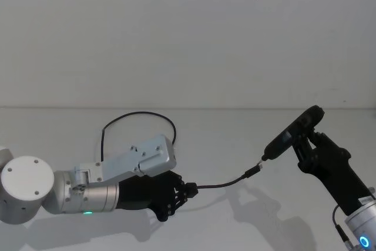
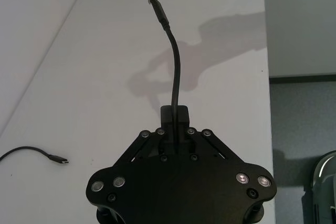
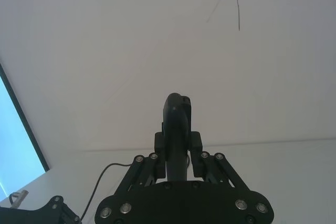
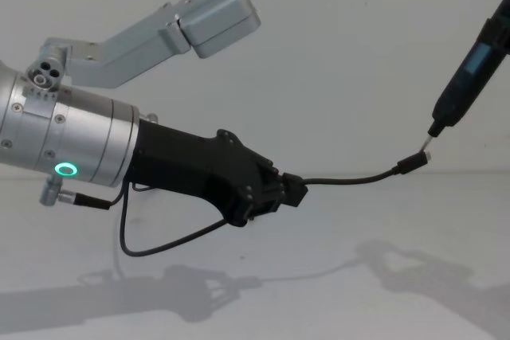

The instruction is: Pick up the data cable with the one hand.

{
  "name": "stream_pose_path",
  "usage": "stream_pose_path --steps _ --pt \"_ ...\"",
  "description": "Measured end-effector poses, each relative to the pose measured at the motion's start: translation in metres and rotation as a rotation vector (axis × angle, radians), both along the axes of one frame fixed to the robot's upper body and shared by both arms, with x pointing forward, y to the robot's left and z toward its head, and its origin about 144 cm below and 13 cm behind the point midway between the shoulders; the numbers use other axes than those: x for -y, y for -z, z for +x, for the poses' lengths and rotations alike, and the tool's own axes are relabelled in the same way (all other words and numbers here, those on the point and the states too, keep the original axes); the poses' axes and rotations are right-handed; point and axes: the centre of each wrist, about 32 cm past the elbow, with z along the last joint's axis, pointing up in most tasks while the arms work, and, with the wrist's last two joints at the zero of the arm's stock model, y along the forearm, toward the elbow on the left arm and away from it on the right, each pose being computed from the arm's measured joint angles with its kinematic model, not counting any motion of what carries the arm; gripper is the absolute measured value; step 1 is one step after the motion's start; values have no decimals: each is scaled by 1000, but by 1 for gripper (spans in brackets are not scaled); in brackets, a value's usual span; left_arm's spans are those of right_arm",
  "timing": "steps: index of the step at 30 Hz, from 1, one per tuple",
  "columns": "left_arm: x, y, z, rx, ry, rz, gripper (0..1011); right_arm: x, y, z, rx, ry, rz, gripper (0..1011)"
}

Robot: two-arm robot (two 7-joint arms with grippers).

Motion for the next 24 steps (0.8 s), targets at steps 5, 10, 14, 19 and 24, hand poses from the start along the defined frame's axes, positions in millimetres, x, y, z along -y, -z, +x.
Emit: stream_pose_path --steps 5,10,14,19,24 --pt "0 0 0 0 0 0 49 -2 0 -1 -1 0 -2 269" --pt "0 0 0 0 0 0 49 -2 0 -3 -4 2 -3 269" --pt "0 0 0 0 0 0 49 -3 1 -4 -5 5 -5 269" --pt "0 0 0 0 0 0 49 -3 1 -5 -7 12 -8 269" --pt "0 0 0 0 0 0 49 -2 1 -6 -7 20 -12 269"
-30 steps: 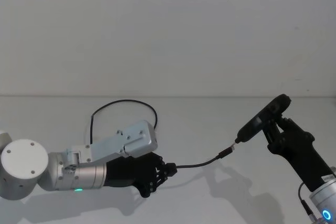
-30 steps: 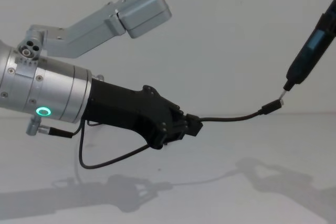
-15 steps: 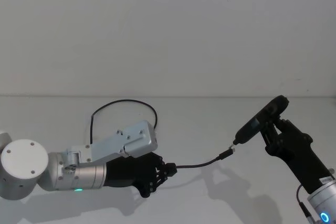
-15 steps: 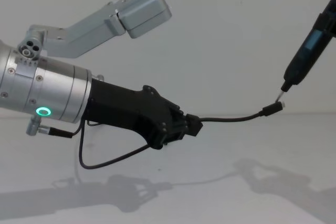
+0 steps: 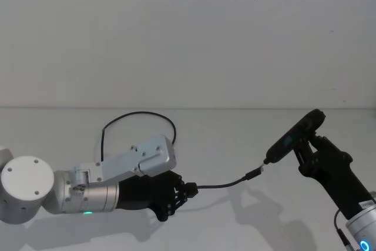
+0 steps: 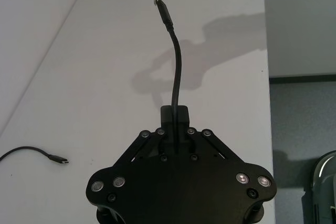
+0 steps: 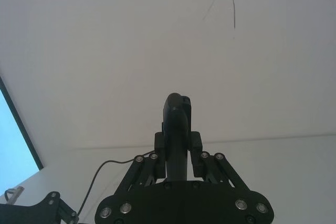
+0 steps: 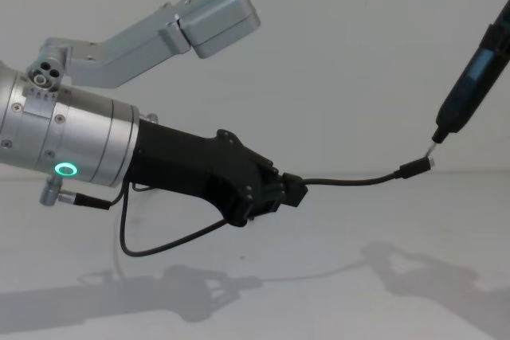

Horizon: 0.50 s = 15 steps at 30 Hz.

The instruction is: Pick up the data cable with the one hand.

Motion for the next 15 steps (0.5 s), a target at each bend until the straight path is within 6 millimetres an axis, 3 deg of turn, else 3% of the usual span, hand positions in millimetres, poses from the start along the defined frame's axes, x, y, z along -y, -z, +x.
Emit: stream_pose_path --steps 15 --pt "0 0 0 0 0 0 49 3 0 -1 5 13 -11 269"
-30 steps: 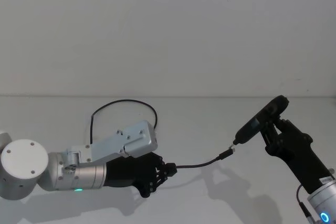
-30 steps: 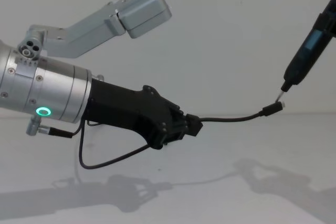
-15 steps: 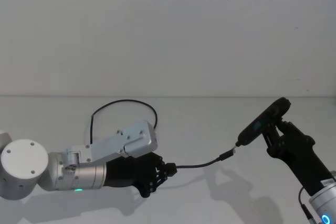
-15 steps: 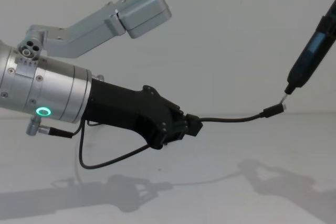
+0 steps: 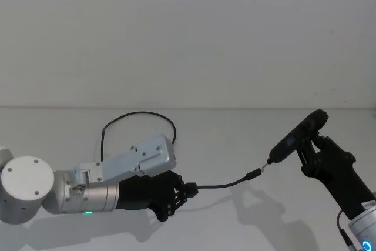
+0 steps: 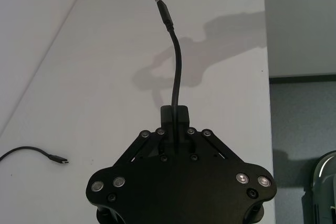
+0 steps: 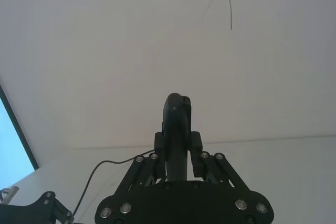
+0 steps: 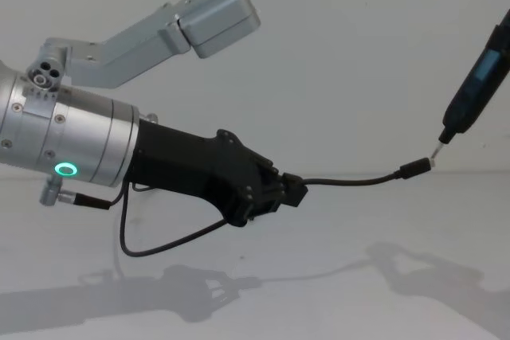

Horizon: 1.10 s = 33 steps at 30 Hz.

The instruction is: Pick up the data cable with the one hand.

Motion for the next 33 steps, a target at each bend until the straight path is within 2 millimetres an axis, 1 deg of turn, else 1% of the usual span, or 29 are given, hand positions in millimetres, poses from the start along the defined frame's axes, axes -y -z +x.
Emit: stream_pose_path --steps 33 --pt "0 0 0 0 0 0 49 1 1 0 3 -2 -3 269"
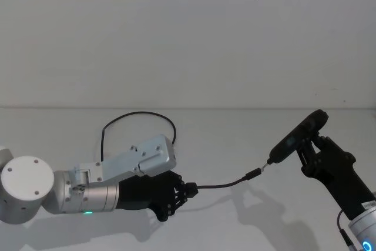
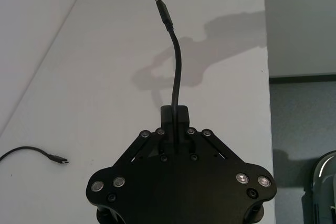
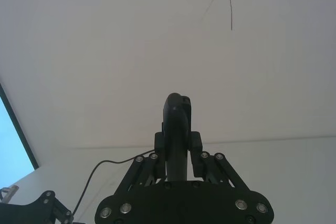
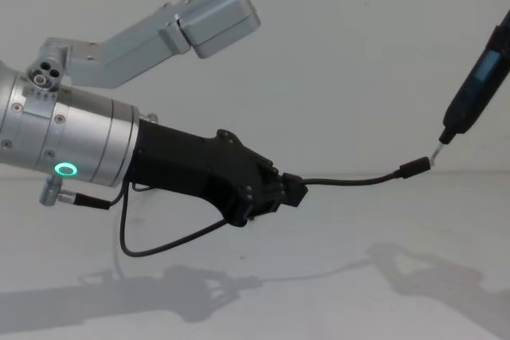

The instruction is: Pick up the data cable with the one hand.

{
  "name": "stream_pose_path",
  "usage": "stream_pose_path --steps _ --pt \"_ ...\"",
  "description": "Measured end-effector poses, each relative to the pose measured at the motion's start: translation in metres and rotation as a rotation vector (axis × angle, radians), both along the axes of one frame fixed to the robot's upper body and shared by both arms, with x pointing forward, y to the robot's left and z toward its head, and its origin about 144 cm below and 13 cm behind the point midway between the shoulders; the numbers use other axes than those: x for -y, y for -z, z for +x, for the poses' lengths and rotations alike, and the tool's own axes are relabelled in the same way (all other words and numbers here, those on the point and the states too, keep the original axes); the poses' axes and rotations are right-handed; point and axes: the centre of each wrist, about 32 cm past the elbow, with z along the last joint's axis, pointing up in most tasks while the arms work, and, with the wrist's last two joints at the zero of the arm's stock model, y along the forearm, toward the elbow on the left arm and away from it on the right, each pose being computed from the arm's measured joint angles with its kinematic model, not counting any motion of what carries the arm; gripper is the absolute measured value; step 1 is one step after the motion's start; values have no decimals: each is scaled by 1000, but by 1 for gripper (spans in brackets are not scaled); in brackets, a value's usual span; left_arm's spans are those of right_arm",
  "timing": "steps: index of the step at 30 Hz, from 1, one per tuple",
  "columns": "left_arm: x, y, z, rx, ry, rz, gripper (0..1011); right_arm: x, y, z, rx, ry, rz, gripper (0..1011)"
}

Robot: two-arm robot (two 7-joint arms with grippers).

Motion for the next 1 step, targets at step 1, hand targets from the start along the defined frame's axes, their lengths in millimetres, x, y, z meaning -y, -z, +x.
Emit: stream_pose_path --steps 1 --pt "0 0 0 0 0 0 49 0 0 0 0 0 0 269"
